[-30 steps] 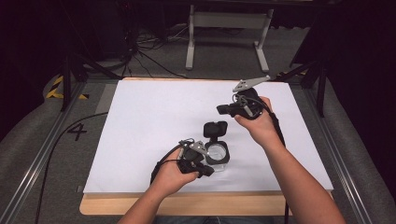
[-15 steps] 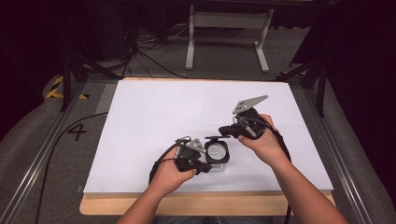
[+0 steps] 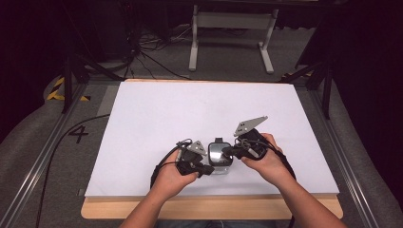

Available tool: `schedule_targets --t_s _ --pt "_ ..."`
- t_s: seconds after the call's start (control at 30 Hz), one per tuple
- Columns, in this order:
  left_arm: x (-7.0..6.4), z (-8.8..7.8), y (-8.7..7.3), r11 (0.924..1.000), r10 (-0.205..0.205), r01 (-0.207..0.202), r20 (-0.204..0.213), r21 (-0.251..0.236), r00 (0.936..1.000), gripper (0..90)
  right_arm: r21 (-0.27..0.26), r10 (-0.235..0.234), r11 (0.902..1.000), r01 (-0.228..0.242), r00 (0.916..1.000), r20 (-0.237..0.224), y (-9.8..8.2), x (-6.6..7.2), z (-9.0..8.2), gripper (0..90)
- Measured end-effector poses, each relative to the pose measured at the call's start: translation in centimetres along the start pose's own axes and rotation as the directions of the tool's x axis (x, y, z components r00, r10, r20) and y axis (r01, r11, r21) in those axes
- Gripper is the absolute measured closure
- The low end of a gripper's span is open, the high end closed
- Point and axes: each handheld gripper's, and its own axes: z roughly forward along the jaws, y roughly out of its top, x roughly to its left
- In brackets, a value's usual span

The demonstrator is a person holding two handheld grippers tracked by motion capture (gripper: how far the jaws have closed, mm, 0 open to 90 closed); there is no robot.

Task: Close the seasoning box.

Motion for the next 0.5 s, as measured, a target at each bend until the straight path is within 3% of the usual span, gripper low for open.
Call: schedule_targets --t_s 0.13,0.27,0.33,0.5 --pt "-0.1 -1.1 0.1 0.9998 0.005 -0.005 -0.005 -0.019 1.0 86.6 -0.045 -0.007 0.999 0.008 0.9999 0.012 0.2 0.1 -0.9 90.0" --pt "0.3 -3.0 -0.1 0.9978 -0.018 0.016 -0.021 -0.064 0.9996 84.5 -0.121 0.01 0.9926 -0.004 0.9987 0.05 0.1 -0.6 -3.1 90.0" --pt "0.9 -4.4 -0.4 0.9955 -0.031 0.026 -0.052 -0.091 0.9982 83.9 -0.157 0.034 0.9873 -0.024 0.9975 0.062 -0.2 -1.1 -4.2 83.5" --pt "2.7 -7.2 -2.0 0.9833 -0.106 0.084 -0.13 -0.161 0.9859 80.2 -0.215 0.115 0.9726 -0.089 0.987 0.112 -2.0 -2.9 -6.6 74.4"
